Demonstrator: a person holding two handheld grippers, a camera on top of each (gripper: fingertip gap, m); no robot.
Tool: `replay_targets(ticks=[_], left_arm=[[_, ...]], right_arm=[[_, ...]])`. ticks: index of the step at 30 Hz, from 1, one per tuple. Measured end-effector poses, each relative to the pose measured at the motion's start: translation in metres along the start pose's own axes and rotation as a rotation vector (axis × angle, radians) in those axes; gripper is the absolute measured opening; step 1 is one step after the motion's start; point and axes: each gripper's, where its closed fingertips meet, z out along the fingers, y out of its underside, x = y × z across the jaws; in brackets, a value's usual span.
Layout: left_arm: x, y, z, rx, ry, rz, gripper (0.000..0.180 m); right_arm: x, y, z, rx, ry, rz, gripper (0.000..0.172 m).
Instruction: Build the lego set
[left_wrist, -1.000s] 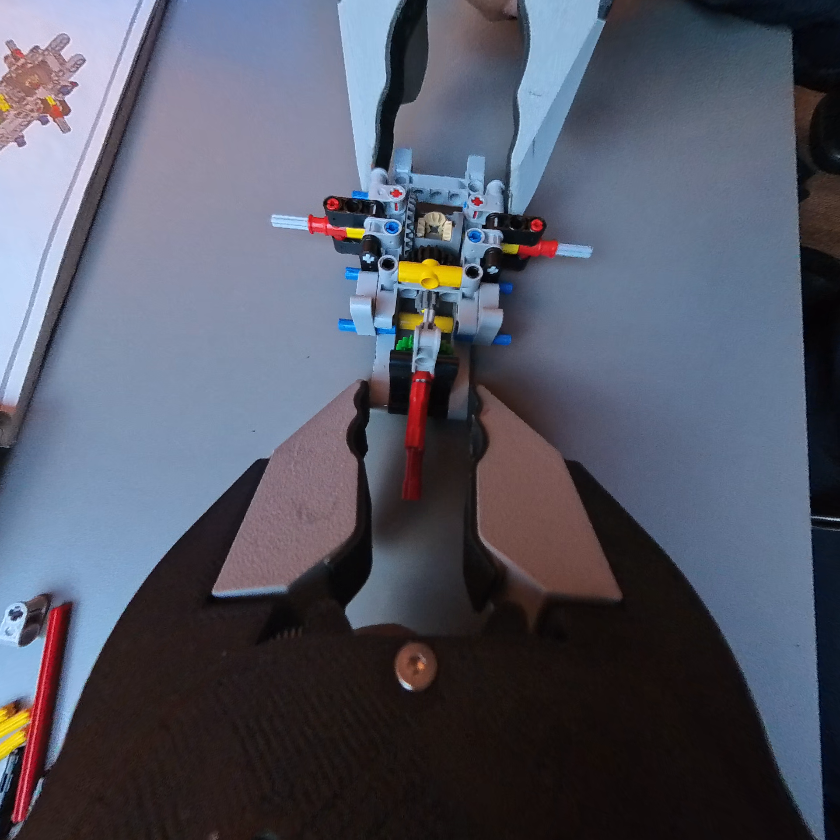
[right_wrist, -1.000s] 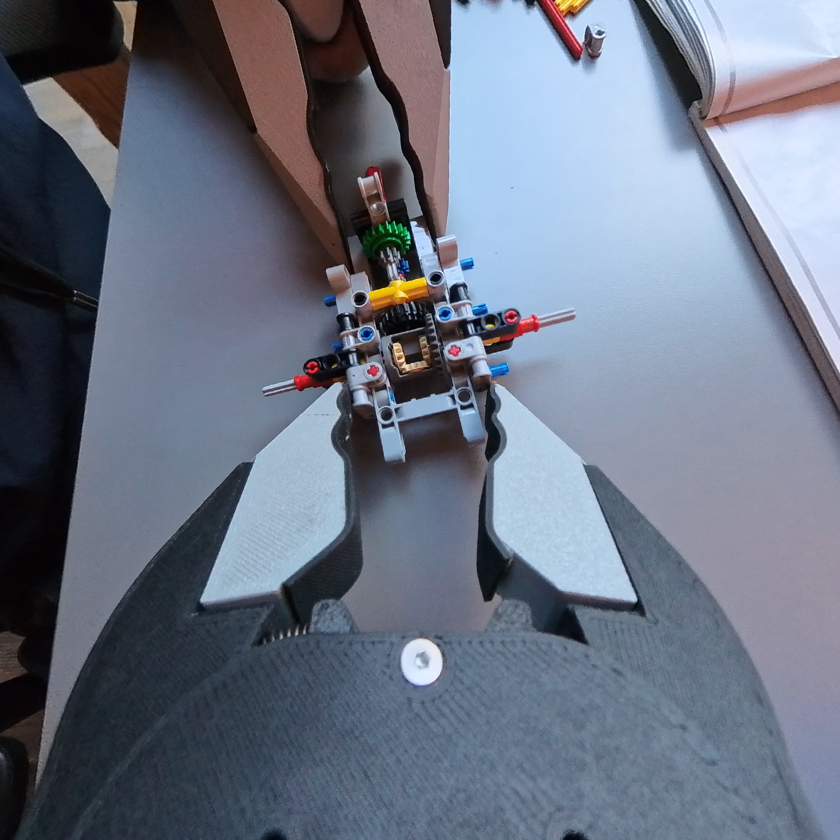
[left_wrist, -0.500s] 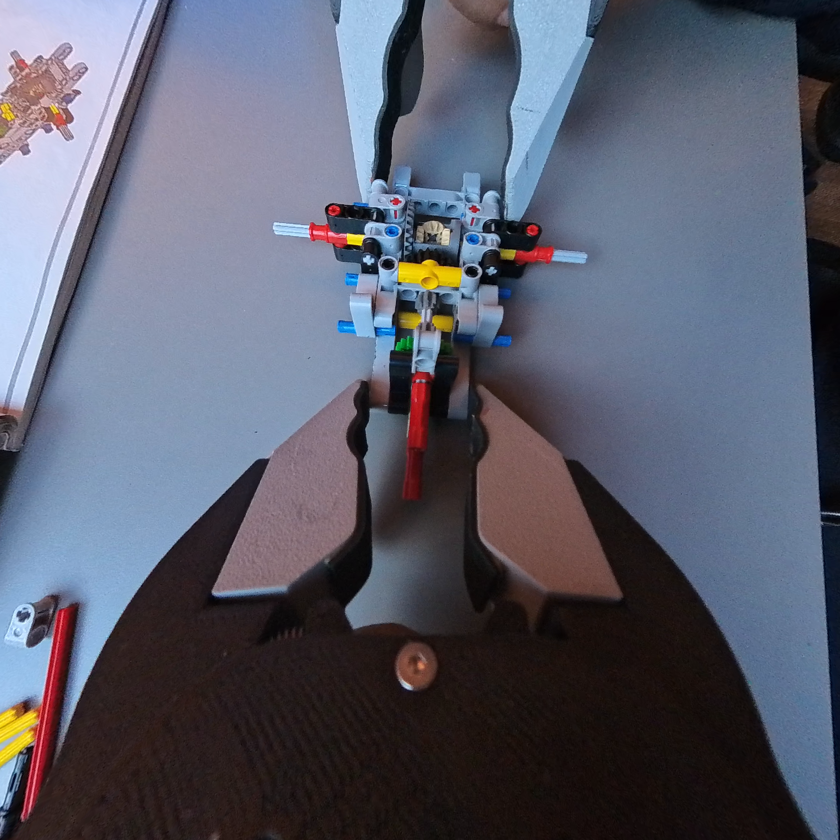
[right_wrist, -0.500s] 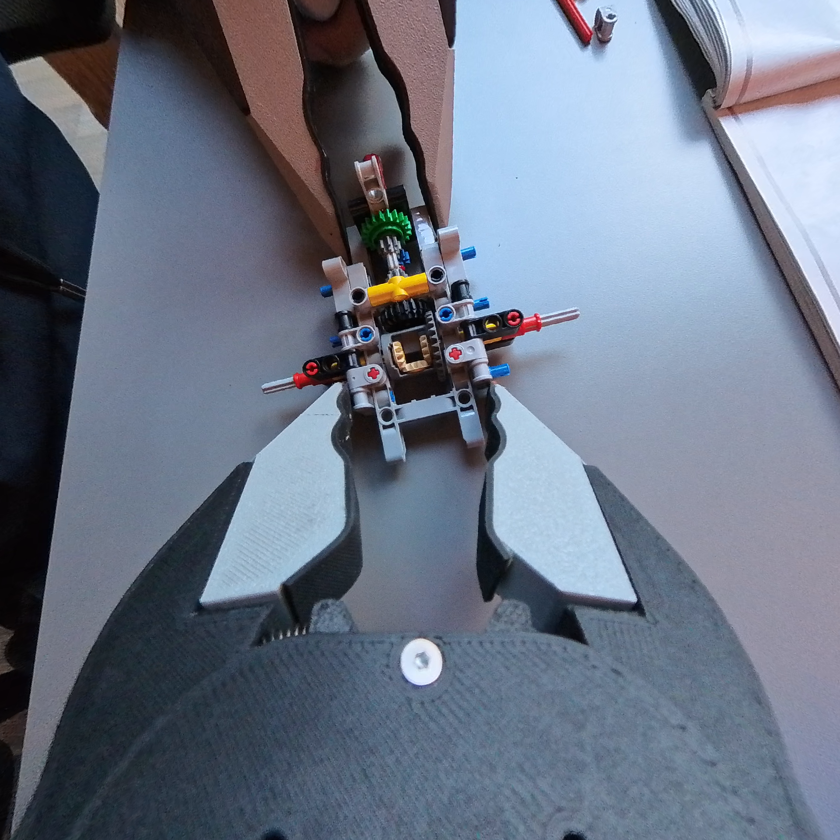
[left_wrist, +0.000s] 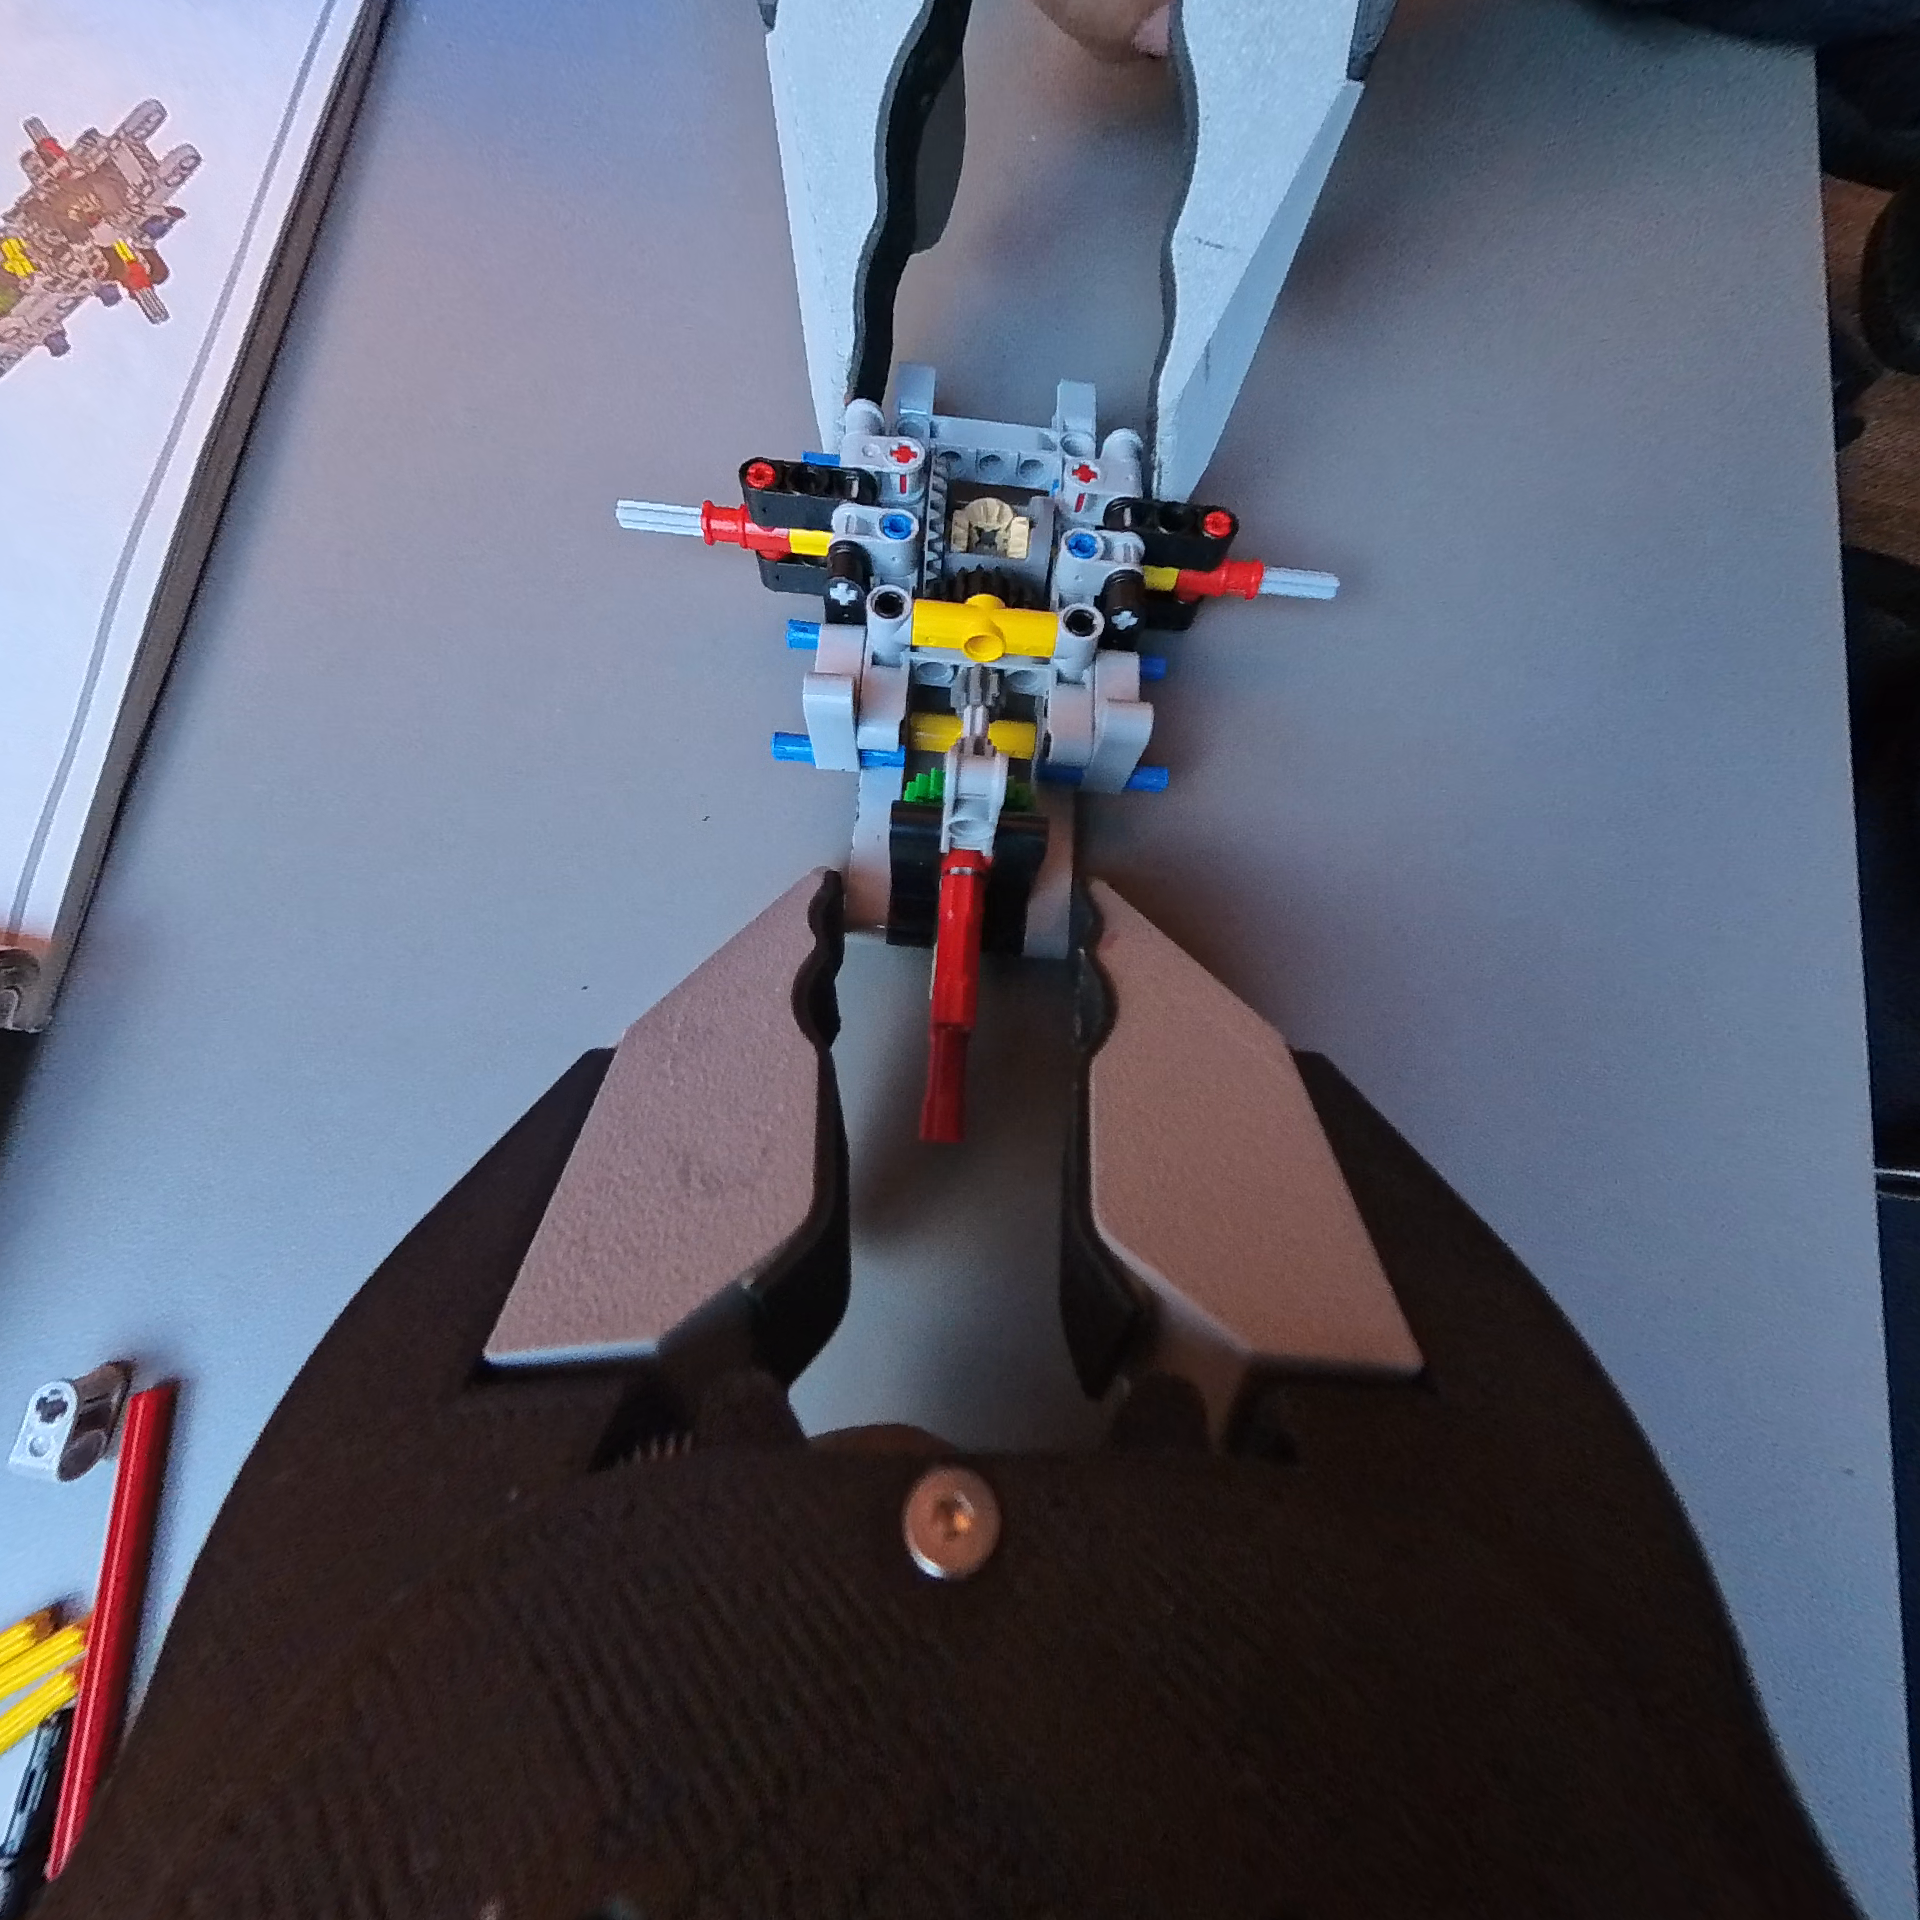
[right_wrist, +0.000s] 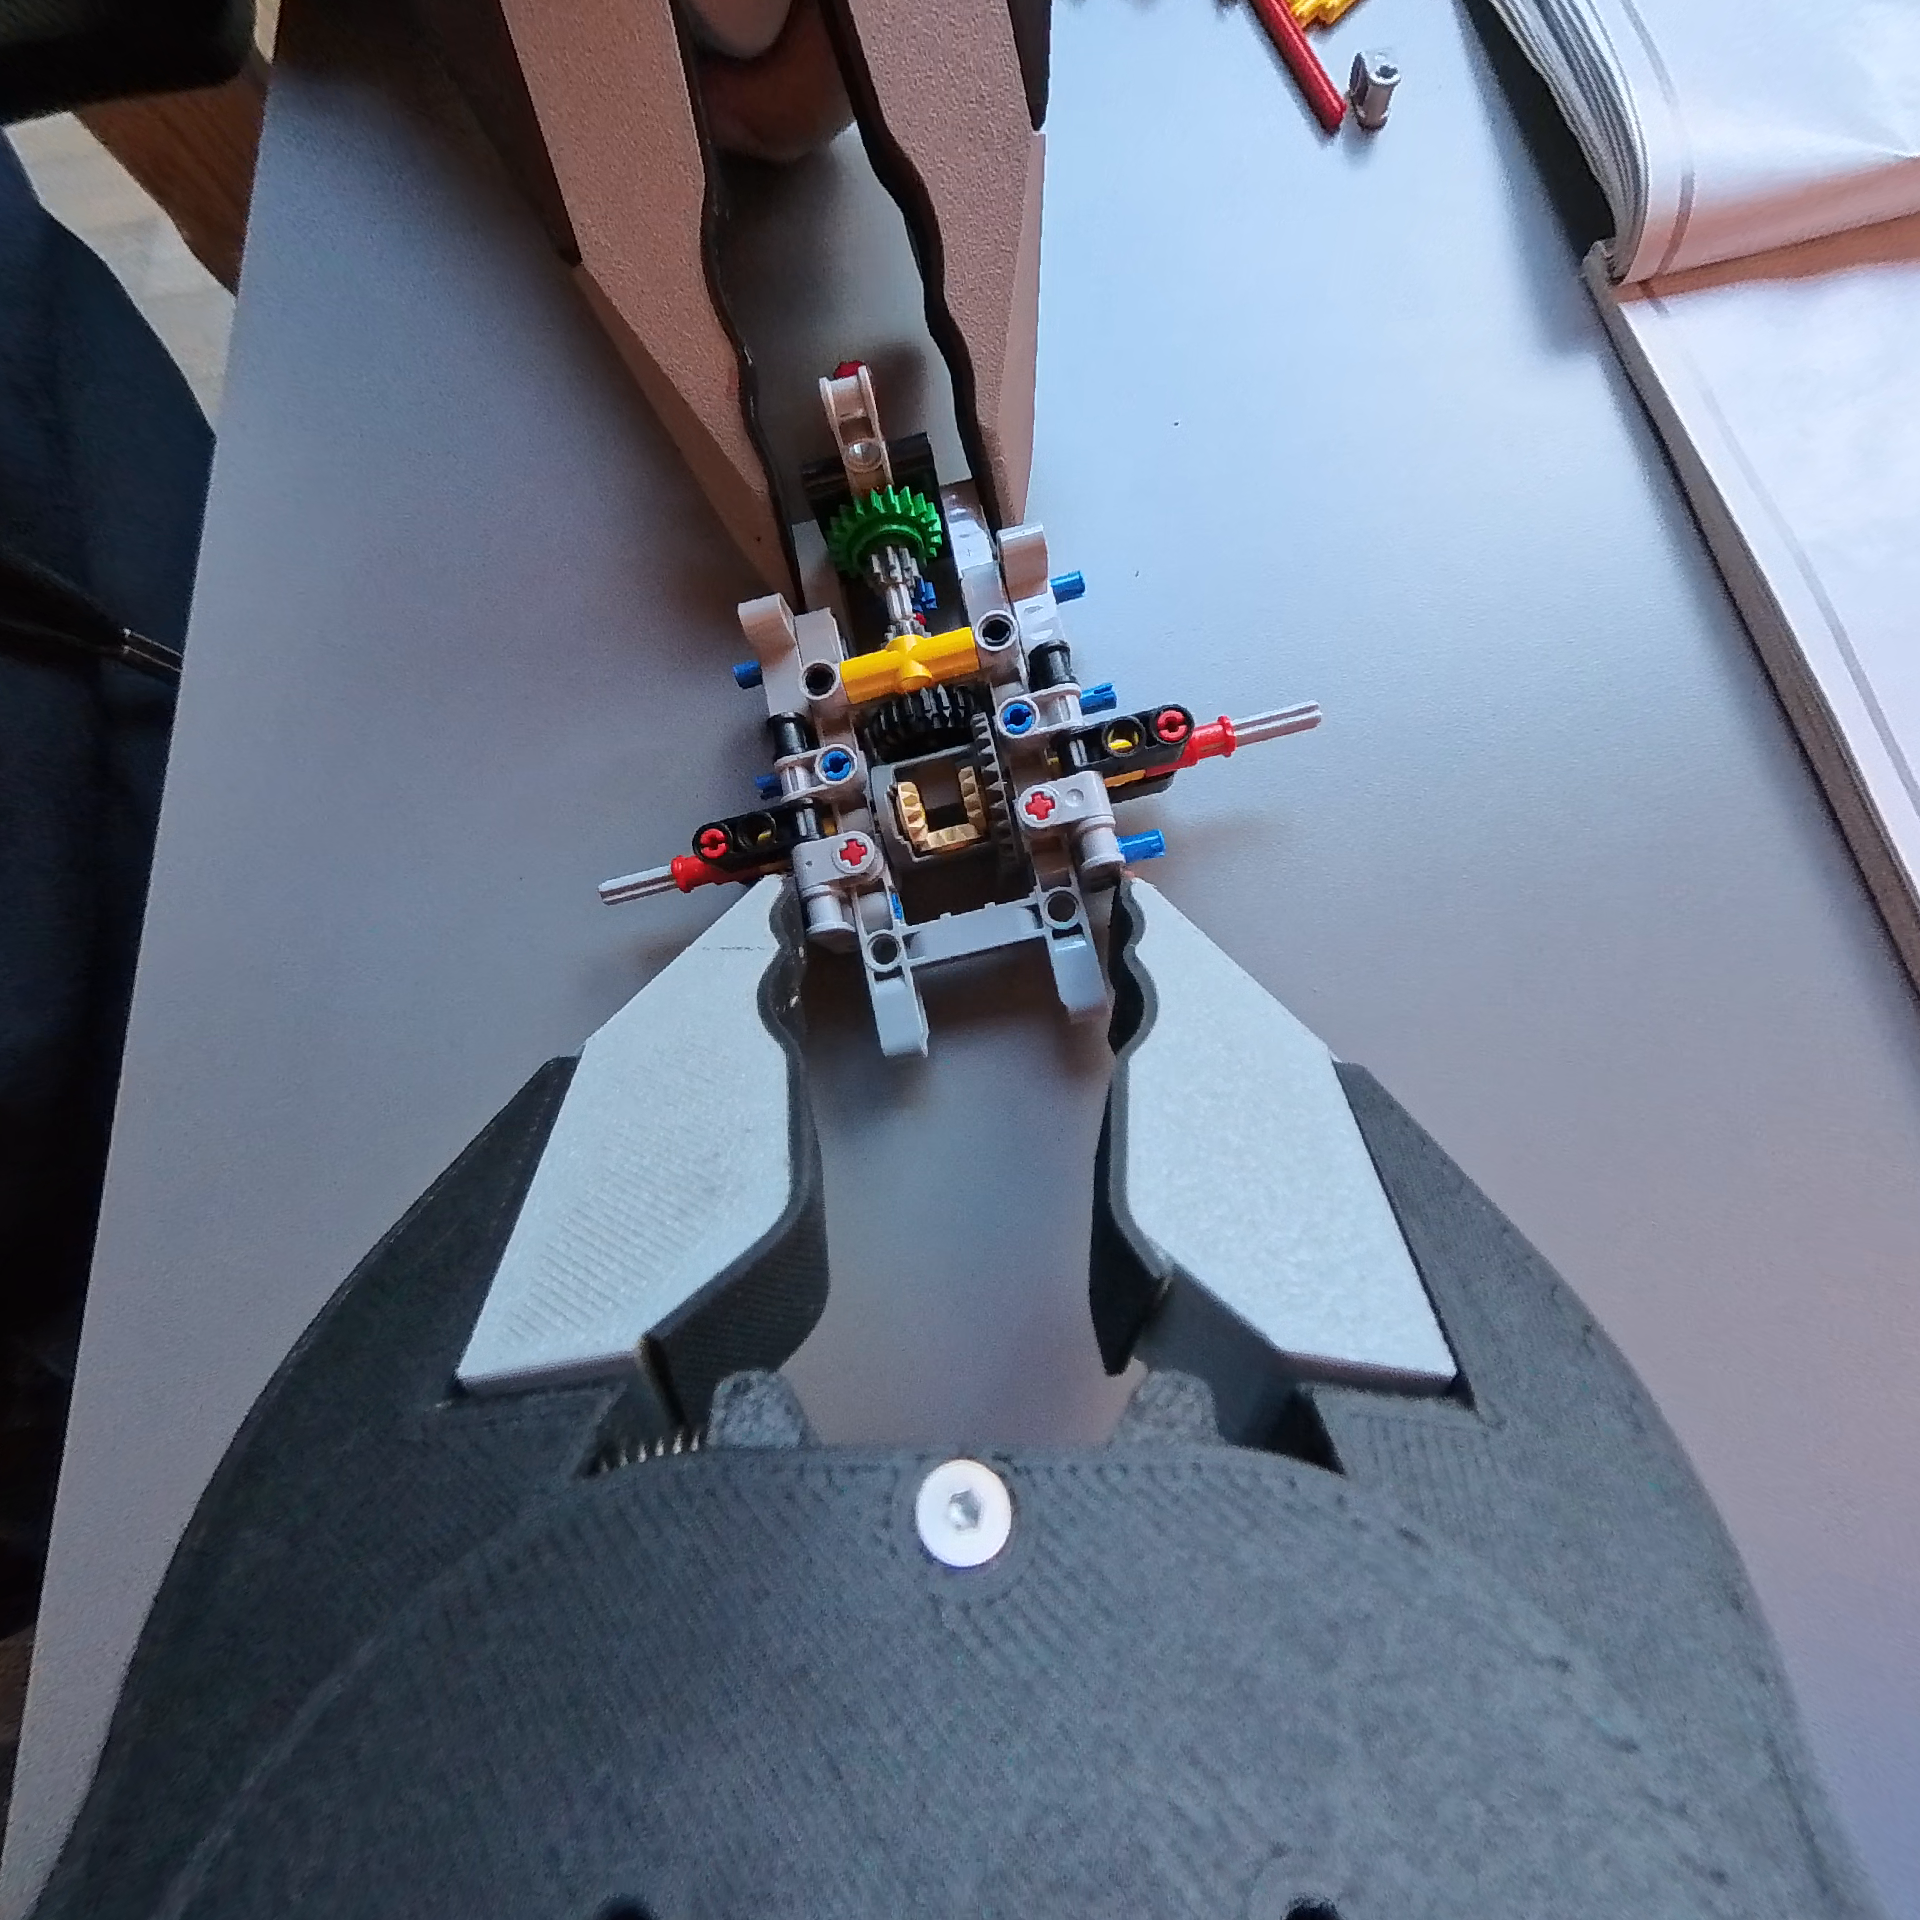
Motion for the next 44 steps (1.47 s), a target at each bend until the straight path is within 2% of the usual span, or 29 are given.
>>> replay_targets(ticks=[21, 28, 44], left_arm=[[0.001, 0.001, -0.002, 0.001, 0.001, 0.006, 0.04], [-0.002, 0.002, -0.008, 0.029, 0.096, -0.069, 0.04], [-0.01, 0.006, -0.019, 0.015, 0.031, -0.035, 0.039]], right_arm=[[0.0, 0.001, -0.002, 0.006, -0.012, 0.013, 0.056], [0.004, 0.004, -0.003, 0.004, -0.006, 0.024, 0.053], [0.012, 0.008, -0.007, 0.013, 0.023, 0.042, 0.053]])
